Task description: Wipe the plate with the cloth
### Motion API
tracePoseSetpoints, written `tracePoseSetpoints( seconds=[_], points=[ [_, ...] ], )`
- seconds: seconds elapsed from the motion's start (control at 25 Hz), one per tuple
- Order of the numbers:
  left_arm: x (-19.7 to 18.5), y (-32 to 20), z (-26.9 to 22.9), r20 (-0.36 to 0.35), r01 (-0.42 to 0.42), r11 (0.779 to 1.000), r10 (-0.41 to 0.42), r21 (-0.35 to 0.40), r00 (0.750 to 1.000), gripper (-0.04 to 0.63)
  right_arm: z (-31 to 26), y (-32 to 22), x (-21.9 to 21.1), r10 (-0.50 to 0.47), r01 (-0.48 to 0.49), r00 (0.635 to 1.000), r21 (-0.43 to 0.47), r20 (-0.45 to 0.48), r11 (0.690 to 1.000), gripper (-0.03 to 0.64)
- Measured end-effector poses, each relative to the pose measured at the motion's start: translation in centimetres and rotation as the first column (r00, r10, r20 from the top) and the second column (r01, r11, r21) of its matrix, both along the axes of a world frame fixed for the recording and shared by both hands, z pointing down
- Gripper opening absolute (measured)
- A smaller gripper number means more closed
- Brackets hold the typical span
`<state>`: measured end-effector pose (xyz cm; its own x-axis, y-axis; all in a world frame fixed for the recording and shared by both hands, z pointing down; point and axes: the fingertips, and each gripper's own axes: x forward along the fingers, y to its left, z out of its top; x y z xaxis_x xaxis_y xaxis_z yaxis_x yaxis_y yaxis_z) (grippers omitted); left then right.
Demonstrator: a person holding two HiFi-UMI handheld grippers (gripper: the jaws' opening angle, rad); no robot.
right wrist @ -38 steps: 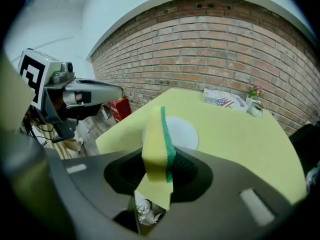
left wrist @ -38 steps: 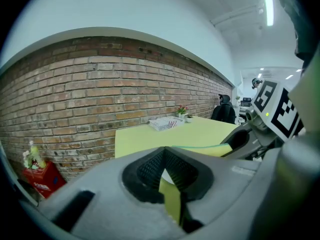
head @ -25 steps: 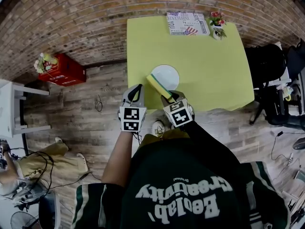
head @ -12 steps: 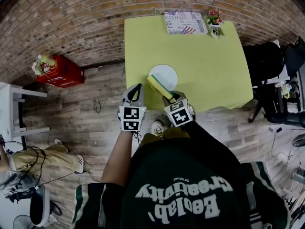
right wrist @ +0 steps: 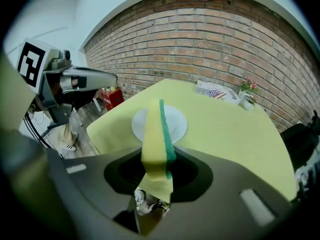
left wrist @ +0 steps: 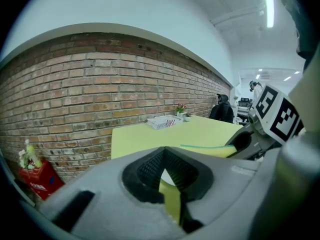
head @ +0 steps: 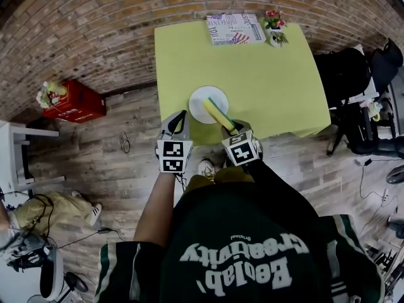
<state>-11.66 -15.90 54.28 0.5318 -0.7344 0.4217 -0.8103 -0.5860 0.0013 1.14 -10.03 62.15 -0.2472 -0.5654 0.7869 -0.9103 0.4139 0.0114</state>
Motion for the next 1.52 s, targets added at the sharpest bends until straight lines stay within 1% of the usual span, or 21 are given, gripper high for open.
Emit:
tracePoseSetpoints(
  seconds=[0.28, 0.52, 0.72, 0.88, 0.96, 1.12, 1.2, 1.32, 1.52],
  points=[
    [1.4, -0.3, 0.1, -0.003, -0.027, 1.0, 0.027, -0.002, 1.0, 0.003, 0.1, 0.2, 2.5, 0.055, -0.055, 0.998, 0.004, -0.012, 0.998, 0.129],
    [2.0, -0.3, 0.2, 0.002, -0.039, 0.999, 0.039, -0.005, 0.999, 0.003, -0.2, 0.5, 4.5, 0.096, -0.095, 0.995, 0.018, -0.042, 0.995, 0.129],
    [2.4, -0.2, 0.1, 0.007, -0.048, 0.999, 0.048, -0.004, 0.999, 0.003, -0.2, 0.5, 5.9, 0.13, -0.129, 0.987, 0.017, -0.089, 0.991, 0.129],
    [2.5, -0.2, 0.1, 0.008, -0.048, 0.999, 0.048, -0.003, 0.999, 0.003, -0.1, 0.6, 6.3, 0.138, -0.138, 0.986, 0.012, -0.094, 0.99, 0.129],
    [2.6, -0.2, 0.0, 0.01, -0.048, 0.999, 0.048, -0.002, 0.999, 0.003, -0.1, 0.7, 6.1, 0.133, -0.132, 0.988, 0.016, -0.072, 0.991, 0.129],
    [2.4, -0.1, 0.0, 0.011, -0.042, 0.999, 0.042, -0.002, 0.999, 0.003, -1.2, 0.4, 4.3, 0.098, -0.101, 0.994, 0.067, 0.052, 0.993, 0.129],
    [2.2, -0.1, 0.0, 0.01, -0.035, 0.999, 0.035, -0.002, 0.999, 0.003, -1.8, 0.1, 3.1, 0.062, -0.07, 0.994, 0.094, 0.085, 0.993, 0.129],
    [1.7, -0.1, 0.1, 0.012, -0.022, 1.0, 0.022, -0.003, 1.0, 0.005, -2.2, -0.1, 1.5, 0.014, -0.026, 0.994, 0.112, 0.106, 0.993, 0.129],
    [0.7, 0.4, 0.1, 0.015, 0.005, 1.0, -0.005, -0.003, 1.0, 0.003, -2.0, 0.4, -0.9, -0.051, 0.04, 0.992, 0.097, 0.114, 0.995, 0.129]
  ],
)
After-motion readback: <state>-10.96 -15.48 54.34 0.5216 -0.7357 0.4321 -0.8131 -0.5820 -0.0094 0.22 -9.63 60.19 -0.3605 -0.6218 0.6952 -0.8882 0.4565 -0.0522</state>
